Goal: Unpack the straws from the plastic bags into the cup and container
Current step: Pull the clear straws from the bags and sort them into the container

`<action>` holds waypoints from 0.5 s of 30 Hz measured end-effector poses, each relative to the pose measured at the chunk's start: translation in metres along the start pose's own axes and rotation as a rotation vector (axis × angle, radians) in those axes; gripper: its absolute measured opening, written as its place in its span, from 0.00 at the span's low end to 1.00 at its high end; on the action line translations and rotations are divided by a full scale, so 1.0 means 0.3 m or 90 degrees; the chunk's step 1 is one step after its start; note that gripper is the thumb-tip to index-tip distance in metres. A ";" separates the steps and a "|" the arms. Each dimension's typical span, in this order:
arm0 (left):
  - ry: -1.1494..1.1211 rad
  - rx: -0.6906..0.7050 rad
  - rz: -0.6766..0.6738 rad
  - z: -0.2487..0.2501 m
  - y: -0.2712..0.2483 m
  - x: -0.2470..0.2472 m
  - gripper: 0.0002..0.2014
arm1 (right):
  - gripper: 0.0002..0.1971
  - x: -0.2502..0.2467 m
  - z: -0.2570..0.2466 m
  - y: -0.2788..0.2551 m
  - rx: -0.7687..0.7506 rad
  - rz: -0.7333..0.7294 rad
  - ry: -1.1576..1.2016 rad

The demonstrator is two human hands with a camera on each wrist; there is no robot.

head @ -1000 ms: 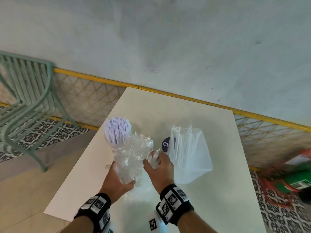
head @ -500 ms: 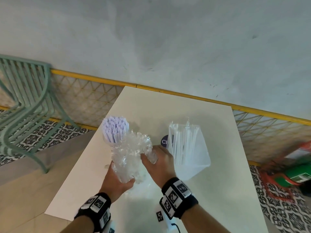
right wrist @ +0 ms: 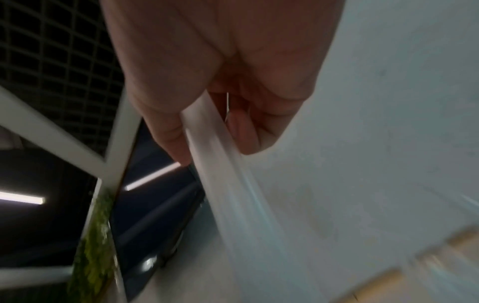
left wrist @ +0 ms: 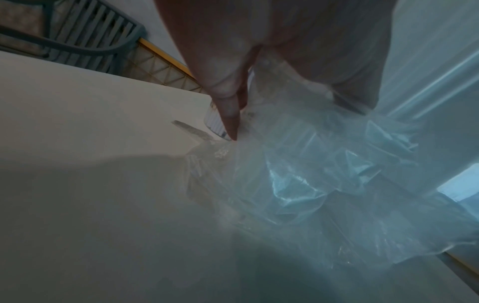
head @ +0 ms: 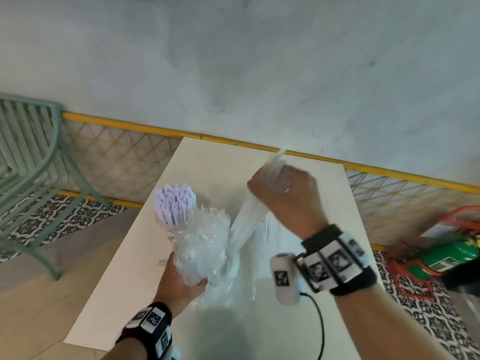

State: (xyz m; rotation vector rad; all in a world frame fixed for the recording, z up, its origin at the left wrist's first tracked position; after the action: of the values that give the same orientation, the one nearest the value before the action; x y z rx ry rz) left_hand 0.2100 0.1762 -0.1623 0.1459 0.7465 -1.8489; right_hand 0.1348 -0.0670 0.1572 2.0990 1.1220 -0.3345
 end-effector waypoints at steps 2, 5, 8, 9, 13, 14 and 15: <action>-0.008 -0.010 -0.003 -0.012 0.009 0.001 0.43 | 0.06 -0.109 -0.024 0.060 -0.019 0.037 0.058; -0.011 -0.018 -0.009 -0.012 0.009 0.007 0.42 | 0.05 -0.194 0.031 0.117 -0.021 0.023 0.022; -0.023 -0.024 -0.013 -0.015 0.005 0.015 0.42 | 0.06 -0.140 0.189 0.108 0.049 -0.076 -0.105; -0.027 -0.028 -0.014 -0.020 0.006 0.017 0.43 | 0.09 -0.090 0.262 0.087 0.072 -0.142 -0.159; -0.044 -0.022 -0.019 -0.015 0.009 0.025 0.40 | 0.32 0.102 0.529 -0.051 0.174 -0.362 -0.192; -0.035 -0.016 -0.009 -0.009 0.007 0.023 0.36 | 0.39 0.112 0.556 -0.064 0.186 -0.366 -0.174; -0.030 -0.010 -0.003 -0.005 0.006 0.020 0.33 | 0.44 0.111 0.572 -0.064 0.189 -0.360 -0.170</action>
State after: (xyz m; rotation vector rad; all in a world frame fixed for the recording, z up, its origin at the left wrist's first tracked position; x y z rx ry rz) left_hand 0.2088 0.1718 -0.1670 0.0902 0.7291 -1.8442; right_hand 0.1565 -0.1598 0.0094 1.8620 1.5569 -1.0718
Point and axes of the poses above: each hand's wrist, its own y-axis towards the middle knuckle, its own x-axis out of the palm, z = x × y, the point moved 10 cm from there along y, towards the middle knuckle, and after that the axes turned 12 degrees about -x, right-handed, at the moved point
